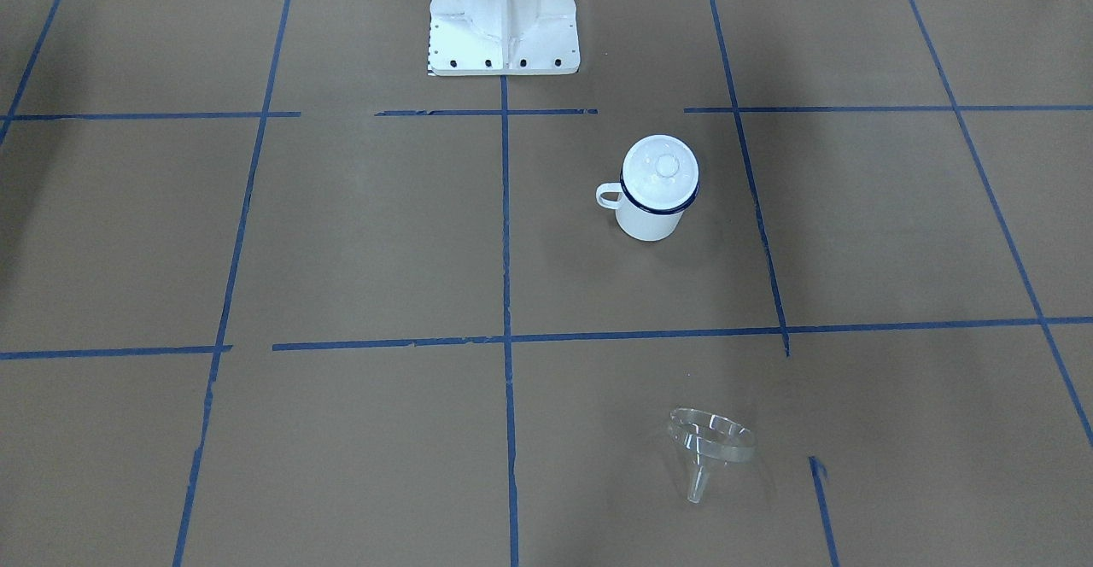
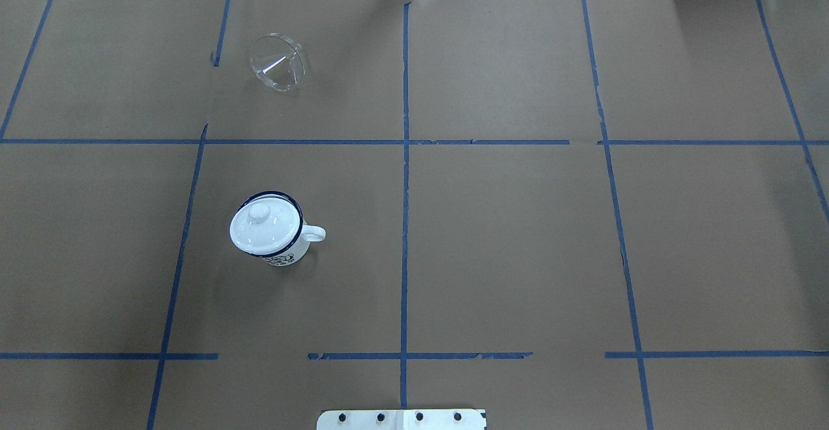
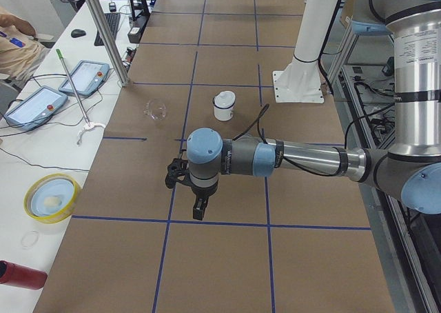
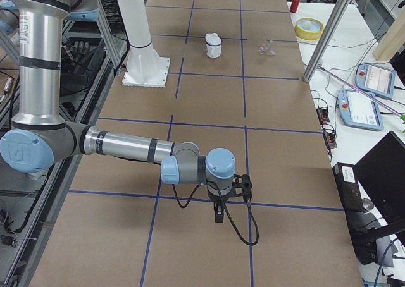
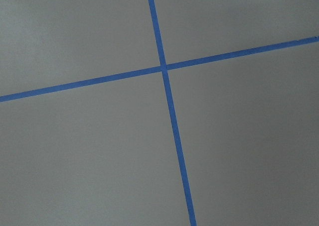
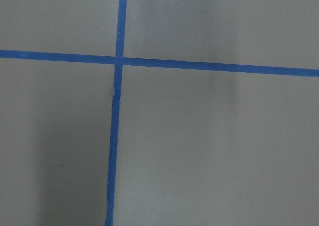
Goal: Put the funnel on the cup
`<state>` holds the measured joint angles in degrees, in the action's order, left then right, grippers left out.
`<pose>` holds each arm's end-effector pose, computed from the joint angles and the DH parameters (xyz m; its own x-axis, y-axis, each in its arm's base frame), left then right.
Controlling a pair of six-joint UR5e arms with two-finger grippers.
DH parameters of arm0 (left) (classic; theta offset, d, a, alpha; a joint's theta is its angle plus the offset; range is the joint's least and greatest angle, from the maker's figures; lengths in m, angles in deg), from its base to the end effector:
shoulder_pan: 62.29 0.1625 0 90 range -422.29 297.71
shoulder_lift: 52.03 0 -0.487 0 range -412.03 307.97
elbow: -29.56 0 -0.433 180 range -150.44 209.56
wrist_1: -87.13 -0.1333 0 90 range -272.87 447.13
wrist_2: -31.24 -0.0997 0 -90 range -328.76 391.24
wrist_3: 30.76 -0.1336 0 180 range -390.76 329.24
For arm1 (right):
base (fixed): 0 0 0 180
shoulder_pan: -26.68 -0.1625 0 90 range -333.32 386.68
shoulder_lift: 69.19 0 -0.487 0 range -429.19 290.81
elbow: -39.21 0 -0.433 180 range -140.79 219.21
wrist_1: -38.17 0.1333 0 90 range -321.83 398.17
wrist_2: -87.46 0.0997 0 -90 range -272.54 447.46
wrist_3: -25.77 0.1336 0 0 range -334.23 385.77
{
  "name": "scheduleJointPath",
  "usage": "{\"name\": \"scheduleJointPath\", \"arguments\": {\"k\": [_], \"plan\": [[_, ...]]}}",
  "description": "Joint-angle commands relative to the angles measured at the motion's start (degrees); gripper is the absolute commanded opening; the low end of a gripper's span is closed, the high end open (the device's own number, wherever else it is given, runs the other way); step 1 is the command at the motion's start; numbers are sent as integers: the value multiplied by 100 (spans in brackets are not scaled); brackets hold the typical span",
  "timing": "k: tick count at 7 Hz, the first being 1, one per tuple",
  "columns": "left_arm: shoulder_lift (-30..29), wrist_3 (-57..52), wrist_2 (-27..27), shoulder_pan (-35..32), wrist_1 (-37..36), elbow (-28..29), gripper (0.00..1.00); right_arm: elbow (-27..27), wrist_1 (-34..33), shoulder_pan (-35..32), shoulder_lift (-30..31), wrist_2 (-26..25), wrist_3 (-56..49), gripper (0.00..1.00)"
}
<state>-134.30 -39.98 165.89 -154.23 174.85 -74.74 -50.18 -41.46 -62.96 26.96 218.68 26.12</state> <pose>-0.0553 -0.4696 0.6829 0.7090 0.1878 -0.6798 -0.0809 0.9792 0.1861 0.0422 -0.4839 0.7917 0.7519 -0.0401 0.6580 0.0017 0.9983 0.0589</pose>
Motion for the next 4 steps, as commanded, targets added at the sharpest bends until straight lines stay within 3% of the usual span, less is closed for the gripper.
{"name": "scheduleJointPath", "arguments": {"k": [1,4], "plan": [[0,-18,-9,0,0,-3,100,0,0,0,0,0,0,100],[-122,25,0,70,0,-213,100,0,0,0,0,0,0,100]]}}
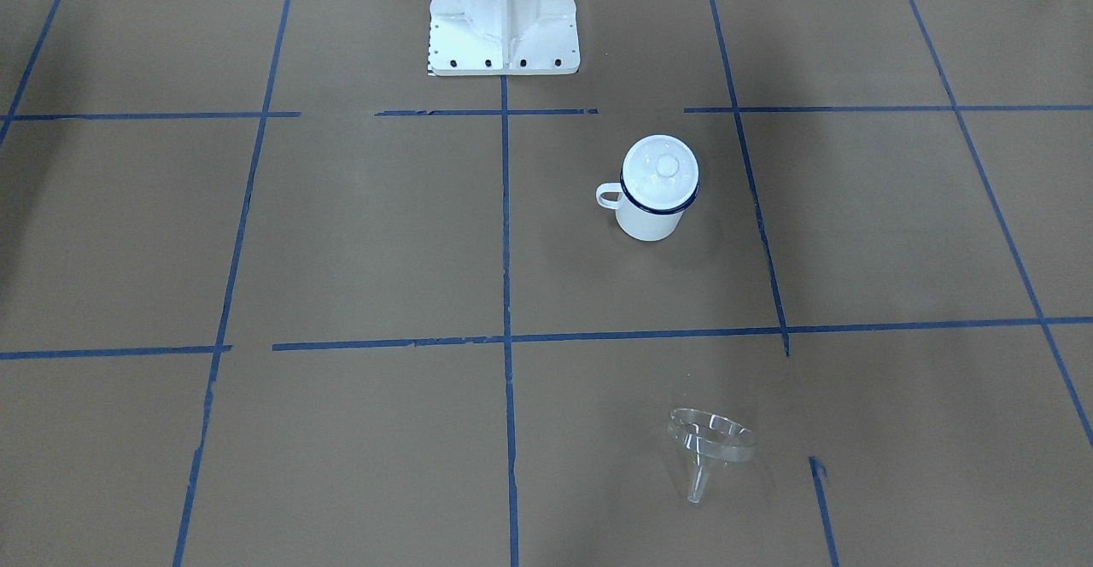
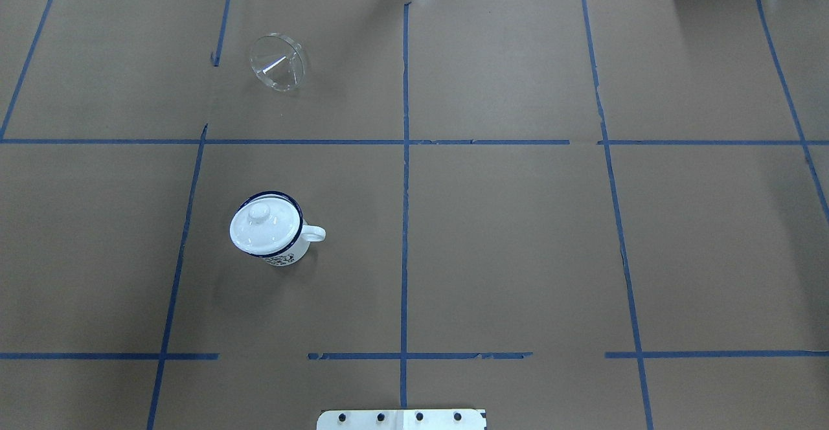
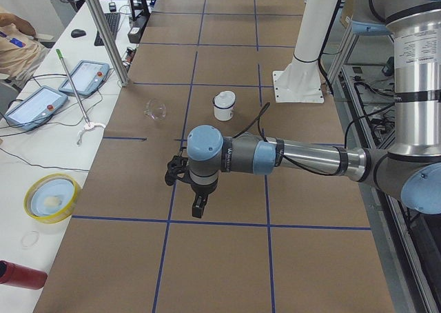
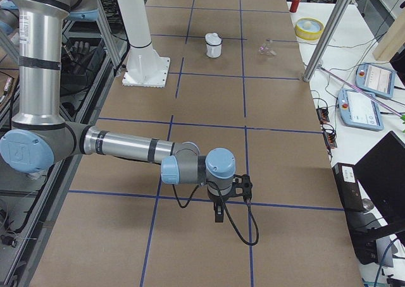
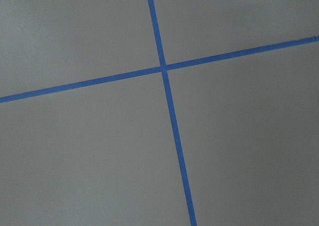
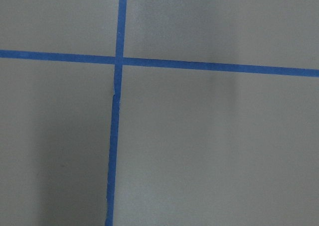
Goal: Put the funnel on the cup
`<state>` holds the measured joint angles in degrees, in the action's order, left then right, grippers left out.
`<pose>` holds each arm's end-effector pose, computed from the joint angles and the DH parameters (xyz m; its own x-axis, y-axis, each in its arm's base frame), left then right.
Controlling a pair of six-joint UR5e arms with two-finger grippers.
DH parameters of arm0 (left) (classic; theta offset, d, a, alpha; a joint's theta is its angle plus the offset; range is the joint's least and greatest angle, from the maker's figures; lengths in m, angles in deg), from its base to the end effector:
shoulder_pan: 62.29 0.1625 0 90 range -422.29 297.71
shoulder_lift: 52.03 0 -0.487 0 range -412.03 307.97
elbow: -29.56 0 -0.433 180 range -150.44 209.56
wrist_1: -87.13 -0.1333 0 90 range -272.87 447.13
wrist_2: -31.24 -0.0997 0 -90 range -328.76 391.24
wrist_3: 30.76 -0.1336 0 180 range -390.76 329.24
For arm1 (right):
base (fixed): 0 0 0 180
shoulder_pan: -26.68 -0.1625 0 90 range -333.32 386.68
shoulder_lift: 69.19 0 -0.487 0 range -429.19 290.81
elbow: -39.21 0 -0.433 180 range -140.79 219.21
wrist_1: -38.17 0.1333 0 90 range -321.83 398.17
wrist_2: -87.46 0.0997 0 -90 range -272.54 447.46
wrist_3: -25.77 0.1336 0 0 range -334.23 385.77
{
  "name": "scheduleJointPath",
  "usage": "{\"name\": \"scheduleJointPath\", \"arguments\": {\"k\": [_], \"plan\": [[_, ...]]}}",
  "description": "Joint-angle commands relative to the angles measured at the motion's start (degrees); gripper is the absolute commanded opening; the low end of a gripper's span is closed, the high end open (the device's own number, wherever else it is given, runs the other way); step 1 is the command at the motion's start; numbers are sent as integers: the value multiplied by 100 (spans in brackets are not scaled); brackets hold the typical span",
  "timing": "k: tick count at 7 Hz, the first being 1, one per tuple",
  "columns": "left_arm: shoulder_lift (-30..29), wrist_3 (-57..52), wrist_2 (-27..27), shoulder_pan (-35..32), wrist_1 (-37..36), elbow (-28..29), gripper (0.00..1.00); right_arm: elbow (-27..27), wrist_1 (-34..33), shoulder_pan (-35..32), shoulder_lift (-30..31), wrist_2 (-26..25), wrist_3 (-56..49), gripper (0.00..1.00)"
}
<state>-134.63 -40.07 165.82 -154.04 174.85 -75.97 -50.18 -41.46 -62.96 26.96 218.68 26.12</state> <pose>-0.0540 -0.4734 0.6687 0.7096 0.2100 -0.6726 -0.0855 0.9732 0.2135 0.0422 -0.4839 0.7917 0.7519 -0.0401 0.6580 0.0017 0.9983 0.0589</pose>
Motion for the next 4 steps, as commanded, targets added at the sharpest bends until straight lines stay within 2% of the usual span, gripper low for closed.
{"name": "scheduleJointPath", "arguments": {"k": [1,2,3,4], "plan": [[-586,34,24,78,9,-99,100,0,0,0,0,0,0,100],[-1313,43,16,78,35,-64,100,0,0,0,0,0,0,100],[-1685,17,33,130,209,6,100,0,0,0,0,0,0,100],[-1715,417,172,140,846,-55,100,0,0,0,0,0,0,100]]}}
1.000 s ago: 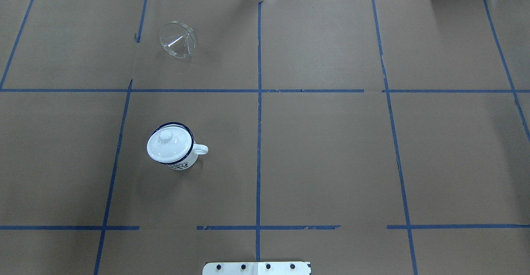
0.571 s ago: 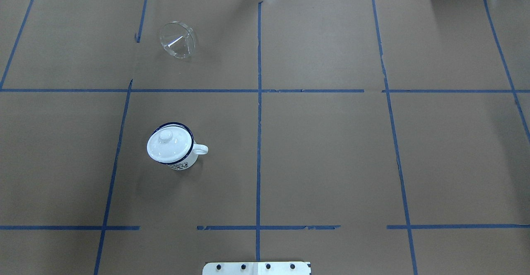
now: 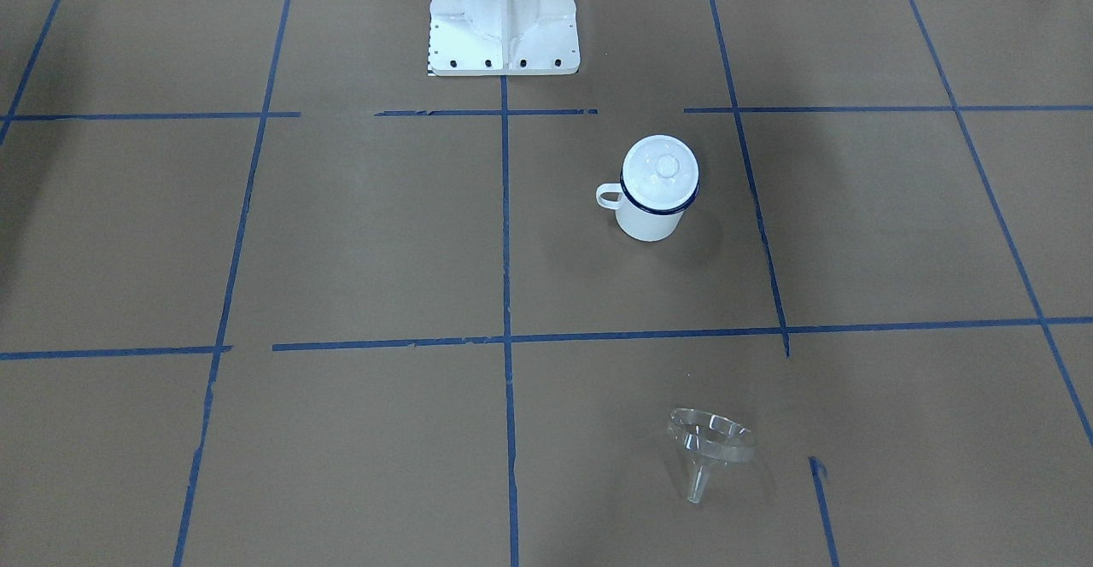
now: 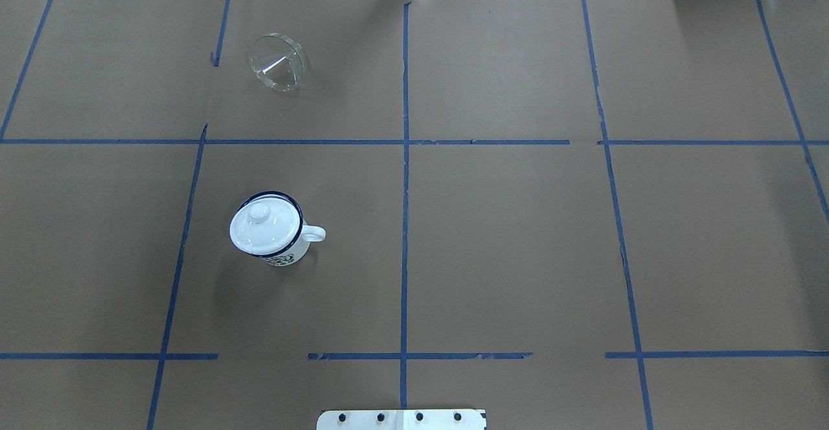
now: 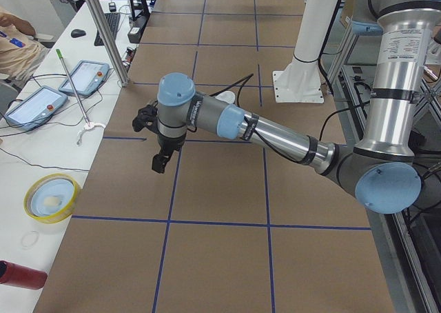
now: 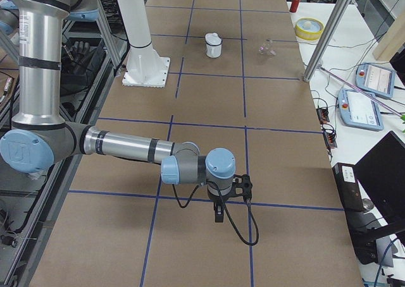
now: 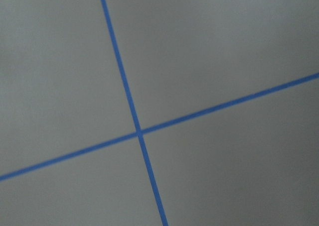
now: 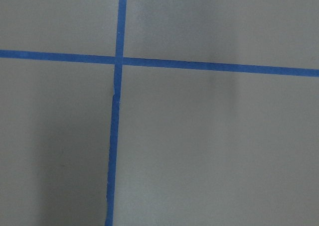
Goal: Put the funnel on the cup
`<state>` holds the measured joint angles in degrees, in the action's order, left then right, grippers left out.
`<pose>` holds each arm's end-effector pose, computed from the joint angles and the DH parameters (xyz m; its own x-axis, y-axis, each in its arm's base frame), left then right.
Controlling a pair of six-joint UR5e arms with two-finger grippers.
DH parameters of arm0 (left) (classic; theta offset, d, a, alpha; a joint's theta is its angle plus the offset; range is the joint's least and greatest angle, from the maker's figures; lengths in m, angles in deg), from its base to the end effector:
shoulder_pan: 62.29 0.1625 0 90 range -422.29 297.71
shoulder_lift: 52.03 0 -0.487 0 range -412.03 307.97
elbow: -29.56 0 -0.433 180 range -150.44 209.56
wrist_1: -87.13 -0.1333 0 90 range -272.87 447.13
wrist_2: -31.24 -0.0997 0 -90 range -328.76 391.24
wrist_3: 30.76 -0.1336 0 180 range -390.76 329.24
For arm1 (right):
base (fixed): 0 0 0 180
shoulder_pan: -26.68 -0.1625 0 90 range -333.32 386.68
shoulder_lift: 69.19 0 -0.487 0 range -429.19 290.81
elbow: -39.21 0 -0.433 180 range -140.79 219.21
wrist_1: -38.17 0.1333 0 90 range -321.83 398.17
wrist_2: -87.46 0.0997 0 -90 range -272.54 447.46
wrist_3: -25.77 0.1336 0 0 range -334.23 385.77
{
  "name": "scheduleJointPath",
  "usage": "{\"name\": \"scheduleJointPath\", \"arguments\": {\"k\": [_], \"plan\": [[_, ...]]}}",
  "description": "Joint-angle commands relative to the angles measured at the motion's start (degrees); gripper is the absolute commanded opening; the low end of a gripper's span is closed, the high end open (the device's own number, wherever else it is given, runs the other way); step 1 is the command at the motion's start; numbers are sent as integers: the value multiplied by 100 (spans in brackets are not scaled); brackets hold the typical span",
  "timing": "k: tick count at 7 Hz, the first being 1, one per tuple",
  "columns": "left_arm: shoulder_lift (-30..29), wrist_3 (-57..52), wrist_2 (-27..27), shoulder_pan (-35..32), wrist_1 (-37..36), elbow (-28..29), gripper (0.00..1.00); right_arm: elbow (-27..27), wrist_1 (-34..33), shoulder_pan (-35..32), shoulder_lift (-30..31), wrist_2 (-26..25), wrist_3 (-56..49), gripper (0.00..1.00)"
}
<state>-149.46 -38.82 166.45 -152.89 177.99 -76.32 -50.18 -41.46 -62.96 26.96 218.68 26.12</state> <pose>-0.0447 -0.5897 0.5191 0.7019 0.4083 -0.5837 -0.0897 0.8636 0.4962 0.0422 -0.4839 0.7917 0.7519 -0.0401 0.6580 0.0017 0.9983 0.0589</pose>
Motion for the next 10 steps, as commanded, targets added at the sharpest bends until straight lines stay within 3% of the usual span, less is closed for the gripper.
{"name": "scheduleJointPath", "arguments": {"k": [1,2,3,4,5,6,8,9,10], "plan": [[-276,1897,372,225,948,-73,100,0,0,0,0,0,0,100],[-242,2331,392,740,1961,-47,100,0,0,0,0,0,0,100],[-267,3240,383,1694,2328,-160,100,0,0,0,0,0,0,100],[-311,4676,-313,2512,2306,-483,100,0,0,0,0,0,0,100],[-338,5326,-1042,3234,2018,-748,100,0,0,0,0,0,0,100],[-547,5472,-1371,3685,1137,-1081,100,0,0,0,0,0,0,100],[-1450,6224,-1741,4476,-317,-1199,100,0,0,0,0,0,0,100],[-1611,6586,-2144,4916,-479,-1155,100,0,0,0,0,0,0,100],[-1630,6824,-2209,5120,-481,-1076,99,0,0,0,0,0,0,100]]}}
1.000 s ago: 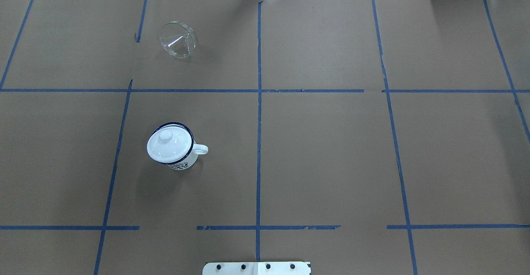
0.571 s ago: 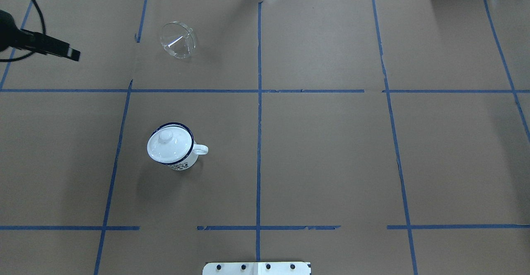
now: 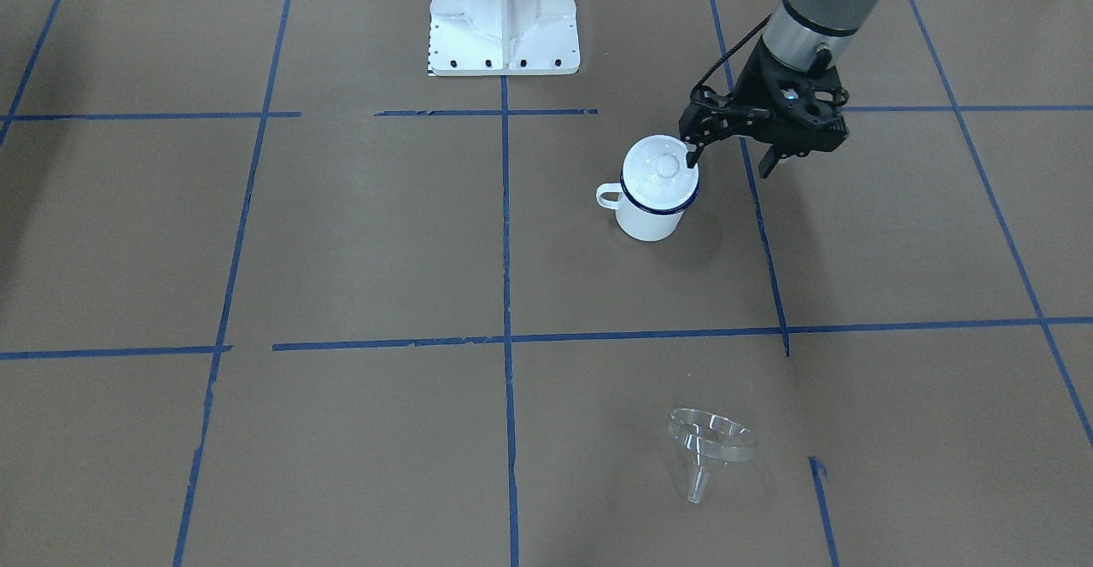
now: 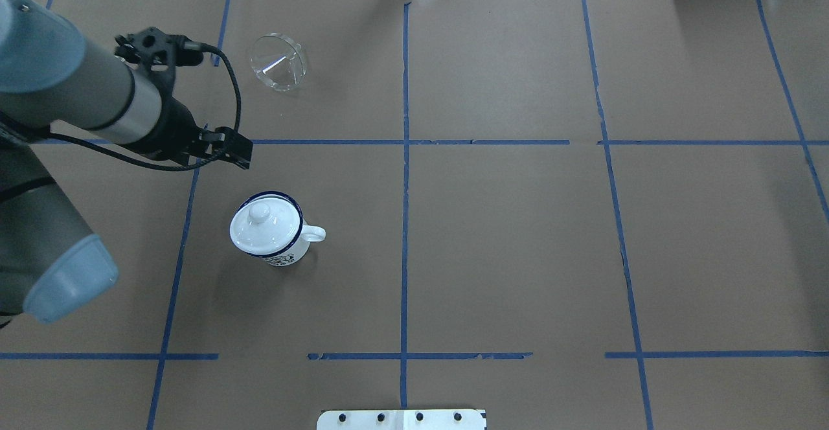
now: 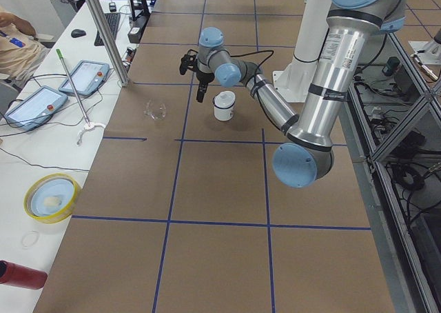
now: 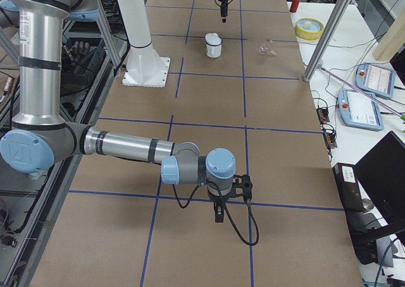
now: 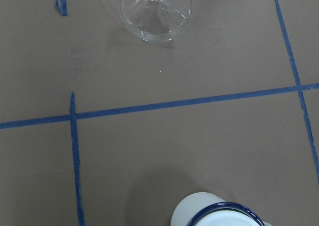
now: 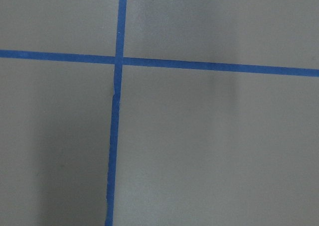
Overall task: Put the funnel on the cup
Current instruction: 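Move the left gripper down over the white lid on the mug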
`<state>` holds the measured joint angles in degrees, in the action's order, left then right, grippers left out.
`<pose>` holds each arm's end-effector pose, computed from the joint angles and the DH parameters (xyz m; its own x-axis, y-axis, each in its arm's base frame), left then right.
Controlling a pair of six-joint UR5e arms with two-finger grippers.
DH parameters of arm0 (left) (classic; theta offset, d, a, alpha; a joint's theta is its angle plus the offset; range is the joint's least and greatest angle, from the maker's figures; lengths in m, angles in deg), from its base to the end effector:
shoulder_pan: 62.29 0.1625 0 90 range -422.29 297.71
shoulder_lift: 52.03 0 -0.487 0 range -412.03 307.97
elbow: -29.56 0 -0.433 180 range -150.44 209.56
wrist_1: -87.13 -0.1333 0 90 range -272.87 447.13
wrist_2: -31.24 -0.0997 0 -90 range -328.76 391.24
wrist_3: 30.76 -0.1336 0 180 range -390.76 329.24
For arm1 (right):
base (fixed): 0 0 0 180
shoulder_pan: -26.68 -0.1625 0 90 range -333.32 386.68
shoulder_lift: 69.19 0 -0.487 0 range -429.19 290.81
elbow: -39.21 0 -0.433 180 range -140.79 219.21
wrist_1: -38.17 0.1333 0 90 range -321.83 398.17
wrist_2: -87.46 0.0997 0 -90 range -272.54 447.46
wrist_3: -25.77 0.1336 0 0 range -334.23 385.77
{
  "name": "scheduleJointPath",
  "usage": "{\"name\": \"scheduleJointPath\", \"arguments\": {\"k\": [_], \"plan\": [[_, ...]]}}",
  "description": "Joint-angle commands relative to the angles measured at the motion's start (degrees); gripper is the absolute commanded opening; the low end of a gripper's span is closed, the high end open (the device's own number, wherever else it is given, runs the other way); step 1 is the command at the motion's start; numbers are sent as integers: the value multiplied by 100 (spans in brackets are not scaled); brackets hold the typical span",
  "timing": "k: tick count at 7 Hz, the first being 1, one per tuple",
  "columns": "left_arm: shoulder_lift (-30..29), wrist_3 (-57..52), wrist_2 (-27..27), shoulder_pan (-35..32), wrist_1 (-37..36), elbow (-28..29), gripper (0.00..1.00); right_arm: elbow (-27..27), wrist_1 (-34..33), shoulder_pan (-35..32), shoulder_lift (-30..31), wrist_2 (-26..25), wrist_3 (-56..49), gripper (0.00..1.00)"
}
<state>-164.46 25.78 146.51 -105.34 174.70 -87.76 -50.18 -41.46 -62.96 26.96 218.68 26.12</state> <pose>0.4025 -0.4803 0.2908 0.6272 0.0964 -0.7729 0.0506 0.9852 0.1639 0.0422 -0.4839 0.7917 0.7519 -0.0401 0.6580 0.0017 0.9983 0.0589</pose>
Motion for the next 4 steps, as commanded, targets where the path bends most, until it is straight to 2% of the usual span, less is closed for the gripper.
{"name": "scheduleJointPath", "arguments": {"k": [1,2,4], "plan": [[-156,480,-224,489,-143,156,94,0,0,0,0,0,0,100],[-165,516,-233,542,-134,252,89,0,0,0,0,0,0,100],[-183,665,-453,727,-125,315,87,0,0,0,0,0,0,100]]}}
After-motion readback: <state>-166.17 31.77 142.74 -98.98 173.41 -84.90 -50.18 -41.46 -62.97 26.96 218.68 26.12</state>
